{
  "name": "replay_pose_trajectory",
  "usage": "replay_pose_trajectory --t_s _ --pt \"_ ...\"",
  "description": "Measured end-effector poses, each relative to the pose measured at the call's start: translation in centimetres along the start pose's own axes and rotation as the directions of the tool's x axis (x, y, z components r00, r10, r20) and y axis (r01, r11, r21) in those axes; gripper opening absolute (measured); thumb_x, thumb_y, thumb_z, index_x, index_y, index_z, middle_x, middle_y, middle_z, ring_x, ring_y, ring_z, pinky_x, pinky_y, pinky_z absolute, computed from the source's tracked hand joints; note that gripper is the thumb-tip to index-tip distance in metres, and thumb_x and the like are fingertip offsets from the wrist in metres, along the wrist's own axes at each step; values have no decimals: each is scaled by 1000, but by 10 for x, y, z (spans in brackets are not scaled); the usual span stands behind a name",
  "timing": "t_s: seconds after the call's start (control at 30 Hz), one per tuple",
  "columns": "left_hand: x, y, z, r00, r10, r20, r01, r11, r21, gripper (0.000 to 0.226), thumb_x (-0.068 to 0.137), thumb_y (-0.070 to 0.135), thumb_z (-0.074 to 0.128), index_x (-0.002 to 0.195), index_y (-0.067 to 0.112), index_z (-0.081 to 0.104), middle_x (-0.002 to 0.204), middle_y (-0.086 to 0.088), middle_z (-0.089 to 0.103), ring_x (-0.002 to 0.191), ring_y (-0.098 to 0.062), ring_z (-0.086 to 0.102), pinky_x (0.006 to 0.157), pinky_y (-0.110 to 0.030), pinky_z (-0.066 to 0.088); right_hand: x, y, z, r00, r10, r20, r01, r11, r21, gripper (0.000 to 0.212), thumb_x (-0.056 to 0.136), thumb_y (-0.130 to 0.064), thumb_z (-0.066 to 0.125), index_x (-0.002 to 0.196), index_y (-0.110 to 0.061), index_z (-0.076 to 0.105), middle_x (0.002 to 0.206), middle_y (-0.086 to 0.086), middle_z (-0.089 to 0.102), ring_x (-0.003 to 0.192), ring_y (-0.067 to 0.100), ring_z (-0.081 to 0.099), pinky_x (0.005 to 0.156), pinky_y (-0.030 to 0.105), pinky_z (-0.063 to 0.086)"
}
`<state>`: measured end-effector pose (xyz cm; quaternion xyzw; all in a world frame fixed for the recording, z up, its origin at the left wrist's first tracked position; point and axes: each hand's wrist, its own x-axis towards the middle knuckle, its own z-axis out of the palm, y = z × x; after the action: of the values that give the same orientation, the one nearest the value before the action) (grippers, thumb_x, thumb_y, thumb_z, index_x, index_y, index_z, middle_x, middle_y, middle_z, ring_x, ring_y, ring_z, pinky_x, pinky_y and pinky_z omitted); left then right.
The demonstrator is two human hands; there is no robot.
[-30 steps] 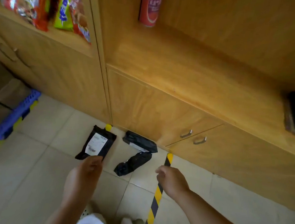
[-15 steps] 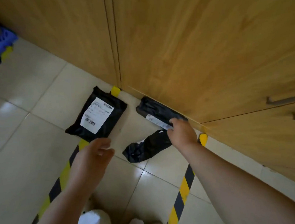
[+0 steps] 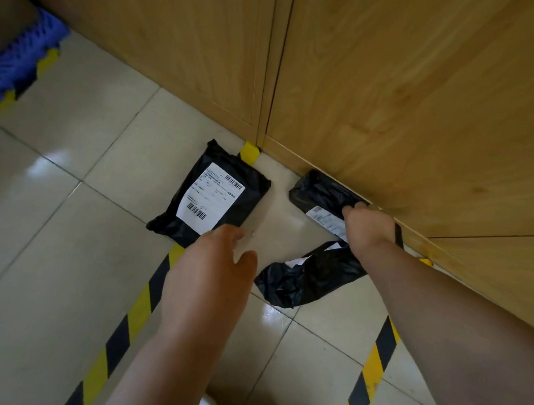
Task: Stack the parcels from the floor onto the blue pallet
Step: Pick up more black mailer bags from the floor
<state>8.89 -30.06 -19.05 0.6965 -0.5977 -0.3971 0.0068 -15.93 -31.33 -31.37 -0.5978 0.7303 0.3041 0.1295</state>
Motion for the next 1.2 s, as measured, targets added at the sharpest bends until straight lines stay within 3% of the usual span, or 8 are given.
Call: replay_pose_trajectory --t_s 0.27,0.43,0.57,0.63,0.73,0.83,0.9,1.2 --pt "-4 3 2 999 -44 -5 45 995 91 46 92 34 49 136 26 42 130 4 56 112 -17 56 83 -32 50 -22 -7 -32 984 20 -175 40 943 331 31 91 -5 50 120 -14 53 122 13 50 94 34 56 62 32 34" --pt "-13 14 6 997 -81 -4 81 990 118 68 89 38 53 145 17 22 135 -7 48 113 -27 53 86 -39 50 -53 -12 -71 984 54 -169 88 677 731 9 98 -19 45 92 -18 51 71 -1 52 68 21 47 52 31 27" --pt "-29 15 -14 989 -141 -47 135 984 -117 96 84 39 64 150 22 -3 156 -6 20 138 -27 31 110 -44 34 -95 -15 -117 987 60 -148 113 392 913 25 95 -15 49 74 -28 42 72 2 56 64 15 47 56 29 37" --pt "-44 18 -30 982 -182 -42 156 923 -352 97 76 41 71 147 32 5 150 1 34 132 -22 41 105 -46 41 -120 -15 -147 992 61 -107 86 282 956 25 95 -14 49 73 -26 43 78 11 59 67 17 48 59 30 39" --pt "-72 31 -60 973 -217 82 215 716 -664 87 70 46 72 140 36 21 141 3 45 122 -20 53 92 -48 52 -154 -14 -195 998 17 -59 54 199 978 24 96 -15 49 74 -23 43 79 8 56 69 17 48 62 31 40" --pt "-101 50 -102 959 -177 222 282 497 -821 65 84 24 69 136 26 31 124 5 57 96 -9 63 66 -26 58 -187 -17 -247 999 -24 -25 29 193 981 18 96 -18 49 78 -22 47 87 14 63 73 20 53 65 36 45" --pt "-119 59 -140 958 -163 237 286 437 -853 50 85 25 67 127 23 39 109 9 62 87 -5 64 56 -16 53 -210 -20 -282 998 -56 4 8 196 980 14 96 -19 49 82 -20 48 96 23 64 74 21 54 66 37 46" --pt "-201 84 -318 964 -108 242 265 365 -893 27 86 25 66 111 17 58 102 -4 73 91 -22 71 84 -45 56 -325 -34 -451 997 -76 -10 21 150 988 12 95 -9 52 97 -21 53 99 3 66 84 14 64 67 24 52"
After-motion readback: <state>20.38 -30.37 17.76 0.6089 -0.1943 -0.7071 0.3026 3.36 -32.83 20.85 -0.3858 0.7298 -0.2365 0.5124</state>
